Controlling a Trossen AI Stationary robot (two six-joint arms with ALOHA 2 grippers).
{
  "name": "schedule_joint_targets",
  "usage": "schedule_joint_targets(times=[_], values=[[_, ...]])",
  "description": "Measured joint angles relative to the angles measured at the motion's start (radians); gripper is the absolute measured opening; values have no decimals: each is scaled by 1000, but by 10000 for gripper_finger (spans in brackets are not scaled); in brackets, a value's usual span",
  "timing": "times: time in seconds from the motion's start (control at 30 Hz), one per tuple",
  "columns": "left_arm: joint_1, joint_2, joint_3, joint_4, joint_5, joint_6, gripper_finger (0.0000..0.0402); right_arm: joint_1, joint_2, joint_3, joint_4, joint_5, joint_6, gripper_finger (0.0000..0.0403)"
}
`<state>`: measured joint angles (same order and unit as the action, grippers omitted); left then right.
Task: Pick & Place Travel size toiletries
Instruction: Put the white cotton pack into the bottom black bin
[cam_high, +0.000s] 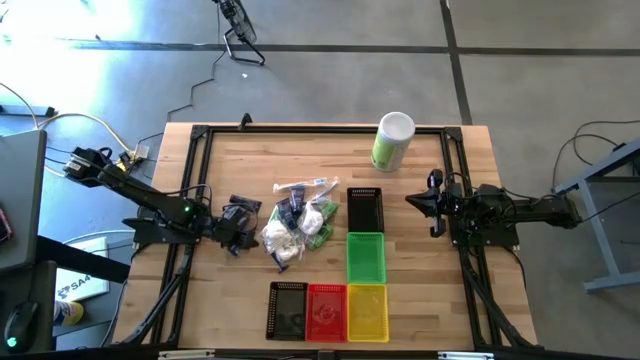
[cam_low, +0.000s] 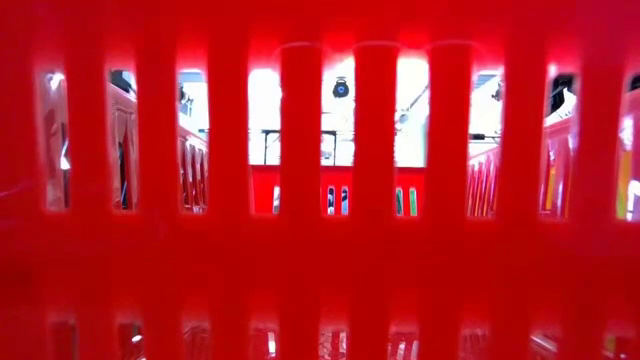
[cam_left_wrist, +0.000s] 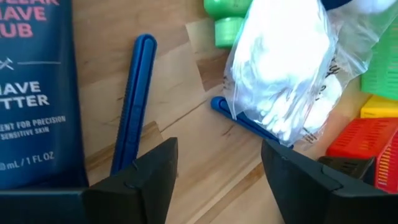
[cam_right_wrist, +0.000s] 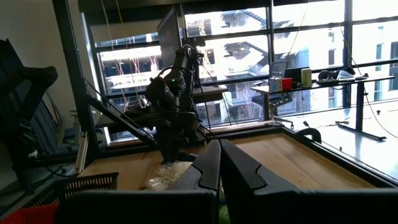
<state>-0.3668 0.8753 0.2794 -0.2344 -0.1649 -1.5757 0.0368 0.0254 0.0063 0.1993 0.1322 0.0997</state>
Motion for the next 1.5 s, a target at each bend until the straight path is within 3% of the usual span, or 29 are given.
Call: schedule_joint_targets(times=[0.23,0.87,1.5], values=[[0,0,0,0,-112,1,227,0,0,0,0,0,0,2],[0,3,0,8,-187,0,227,0,0,0,0,0,0,2],[0,267,0,247,-204,2,227,0,0,0,0,0,-27,2]])
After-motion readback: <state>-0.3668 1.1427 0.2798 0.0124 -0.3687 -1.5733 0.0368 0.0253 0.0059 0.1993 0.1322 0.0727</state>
